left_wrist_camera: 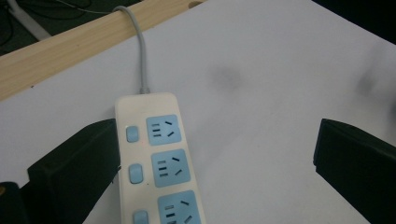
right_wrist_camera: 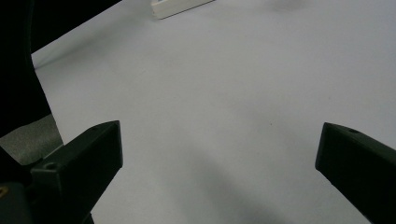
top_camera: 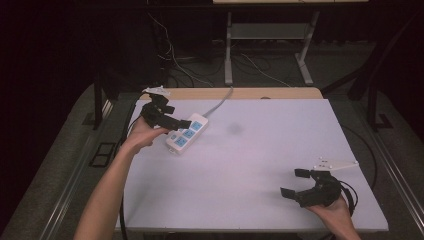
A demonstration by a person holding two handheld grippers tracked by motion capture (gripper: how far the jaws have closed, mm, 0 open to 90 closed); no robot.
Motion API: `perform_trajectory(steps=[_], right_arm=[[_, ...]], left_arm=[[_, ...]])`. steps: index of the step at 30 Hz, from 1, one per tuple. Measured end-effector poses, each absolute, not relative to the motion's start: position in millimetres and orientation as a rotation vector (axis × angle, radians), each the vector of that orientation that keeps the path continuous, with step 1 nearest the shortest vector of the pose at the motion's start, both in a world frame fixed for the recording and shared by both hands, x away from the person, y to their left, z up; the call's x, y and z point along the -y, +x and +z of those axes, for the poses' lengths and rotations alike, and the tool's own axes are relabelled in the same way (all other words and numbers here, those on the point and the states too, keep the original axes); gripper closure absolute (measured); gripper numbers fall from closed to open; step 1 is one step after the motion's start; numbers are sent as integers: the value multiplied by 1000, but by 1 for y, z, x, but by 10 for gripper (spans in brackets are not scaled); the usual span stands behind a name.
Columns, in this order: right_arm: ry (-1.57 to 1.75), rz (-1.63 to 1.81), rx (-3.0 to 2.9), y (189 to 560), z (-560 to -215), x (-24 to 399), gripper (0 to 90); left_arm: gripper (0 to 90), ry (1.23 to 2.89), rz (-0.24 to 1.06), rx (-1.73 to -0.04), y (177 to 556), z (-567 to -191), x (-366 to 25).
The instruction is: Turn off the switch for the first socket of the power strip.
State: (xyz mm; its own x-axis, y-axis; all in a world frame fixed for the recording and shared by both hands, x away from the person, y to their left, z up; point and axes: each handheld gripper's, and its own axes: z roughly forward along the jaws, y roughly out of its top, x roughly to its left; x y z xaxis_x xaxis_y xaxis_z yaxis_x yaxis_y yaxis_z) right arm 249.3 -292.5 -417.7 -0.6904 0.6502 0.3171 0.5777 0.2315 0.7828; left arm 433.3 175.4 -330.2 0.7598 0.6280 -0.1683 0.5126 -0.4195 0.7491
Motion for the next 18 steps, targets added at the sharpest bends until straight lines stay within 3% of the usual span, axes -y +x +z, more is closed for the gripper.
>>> perform_trajectory(steps=[18], right_arm=[[1199, 1468, -2415, 250, -418, 292, 4]], left_arm=[[7, 2095, 179, -863, 465, -324, -171]])
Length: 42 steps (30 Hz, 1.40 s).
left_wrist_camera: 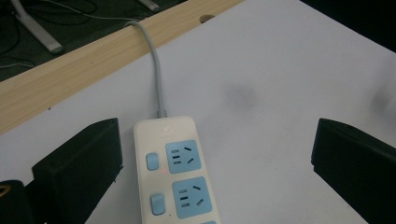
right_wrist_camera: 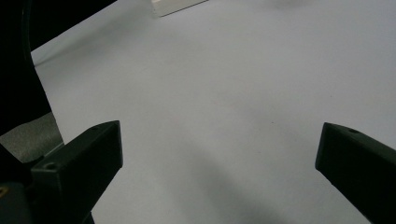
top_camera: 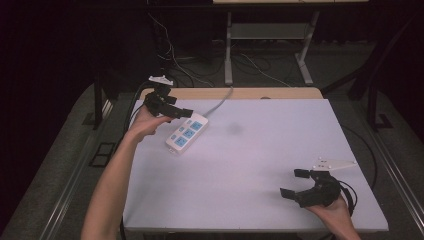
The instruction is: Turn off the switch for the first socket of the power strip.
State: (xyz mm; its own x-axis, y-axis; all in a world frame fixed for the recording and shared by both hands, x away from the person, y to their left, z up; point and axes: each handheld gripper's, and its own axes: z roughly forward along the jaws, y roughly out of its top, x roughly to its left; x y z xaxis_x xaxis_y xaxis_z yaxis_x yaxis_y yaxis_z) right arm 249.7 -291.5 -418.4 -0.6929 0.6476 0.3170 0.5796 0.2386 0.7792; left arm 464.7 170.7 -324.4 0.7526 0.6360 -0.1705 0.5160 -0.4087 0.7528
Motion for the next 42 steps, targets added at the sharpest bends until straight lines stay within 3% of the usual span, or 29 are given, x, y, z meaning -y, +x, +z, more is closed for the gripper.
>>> perform_trajectory(steps=[8, 20, 32, 42], right_arm=[[1201, 1461, -2419, 250, -419, 291, 4], [1198, 1449, -2432, 251, -420, 290, 5], [1194, 1427, -2449, 252, -422, 288, 4], [1187, 1425, -2452, 252, -422, 287, 4]], left_arm=[[102, 2109, 168, -900, 478, -332, -170], [399, 2113, 195, -952, 491, -345, -167], [874, 2106, 253, -1038, 499, -359, -161], [893, 2067, 232, -1078, 504, -373, -158]])
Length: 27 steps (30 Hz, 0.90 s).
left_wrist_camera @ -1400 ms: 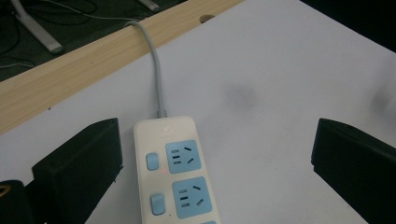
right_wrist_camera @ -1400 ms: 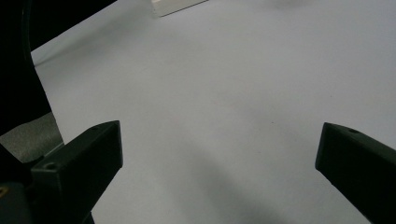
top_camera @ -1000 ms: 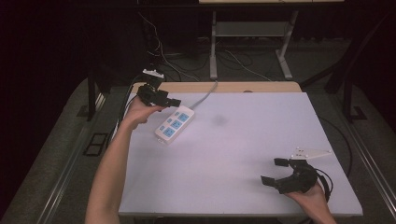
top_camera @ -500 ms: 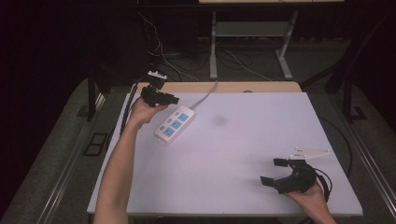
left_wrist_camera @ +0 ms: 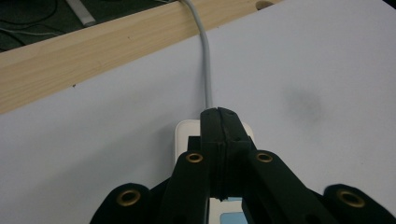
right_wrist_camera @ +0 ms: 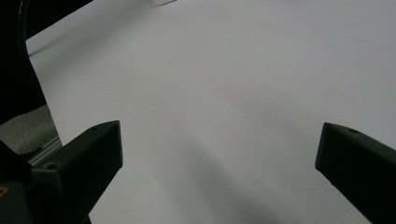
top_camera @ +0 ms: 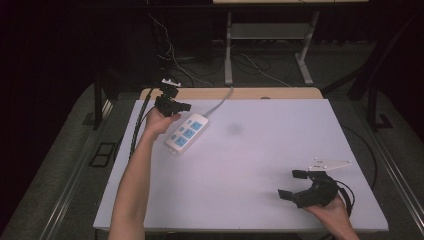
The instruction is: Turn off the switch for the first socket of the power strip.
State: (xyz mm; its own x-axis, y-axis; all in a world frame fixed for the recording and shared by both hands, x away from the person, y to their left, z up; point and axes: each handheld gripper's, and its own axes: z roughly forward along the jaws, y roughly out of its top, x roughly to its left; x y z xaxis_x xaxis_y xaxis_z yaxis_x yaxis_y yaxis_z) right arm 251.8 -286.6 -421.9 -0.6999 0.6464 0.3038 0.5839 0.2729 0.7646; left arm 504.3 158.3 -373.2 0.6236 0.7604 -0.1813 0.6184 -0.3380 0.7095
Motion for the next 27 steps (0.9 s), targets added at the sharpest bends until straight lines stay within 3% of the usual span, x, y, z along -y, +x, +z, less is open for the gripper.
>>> perform_trajectory(steps=[27], right_arm=[[1186, 1421, -2462, 252, -423, 285, 4]], left_arm=[[893, 2073, 185, -1132, 503, -414, -159]])
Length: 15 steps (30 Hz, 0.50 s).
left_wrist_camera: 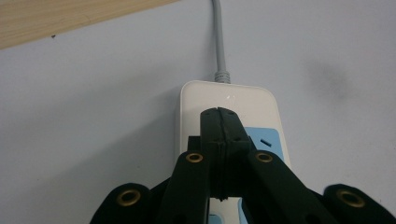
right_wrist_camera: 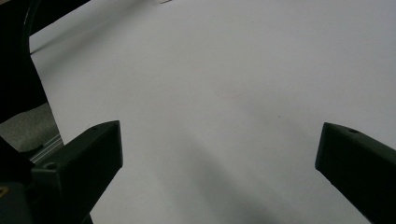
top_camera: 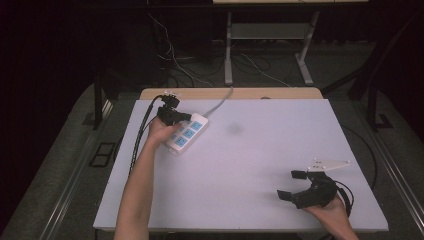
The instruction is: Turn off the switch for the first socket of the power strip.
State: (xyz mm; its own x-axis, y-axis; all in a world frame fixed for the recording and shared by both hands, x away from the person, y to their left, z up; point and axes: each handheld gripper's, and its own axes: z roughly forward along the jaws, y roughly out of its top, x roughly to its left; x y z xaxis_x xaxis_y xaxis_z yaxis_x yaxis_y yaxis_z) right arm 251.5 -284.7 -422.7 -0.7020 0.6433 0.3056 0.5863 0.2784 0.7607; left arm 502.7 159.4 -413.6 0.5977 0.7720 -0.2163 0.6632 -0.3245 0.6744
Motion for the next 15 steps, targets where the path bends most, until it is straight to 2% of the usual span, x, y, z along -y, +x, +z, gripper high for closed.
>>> perform_trajectory(steps=[10, 15], right_arm=[[1181, 1426, -2462, 251, -422, 285, 4], [1175, 1432, -2454, 249, -421, 285, 5]], left_arm=[[894, 2120, 194, -1125, 503, -417, -157], [895, 2085, 178, -1138, 503, -420, -160]])
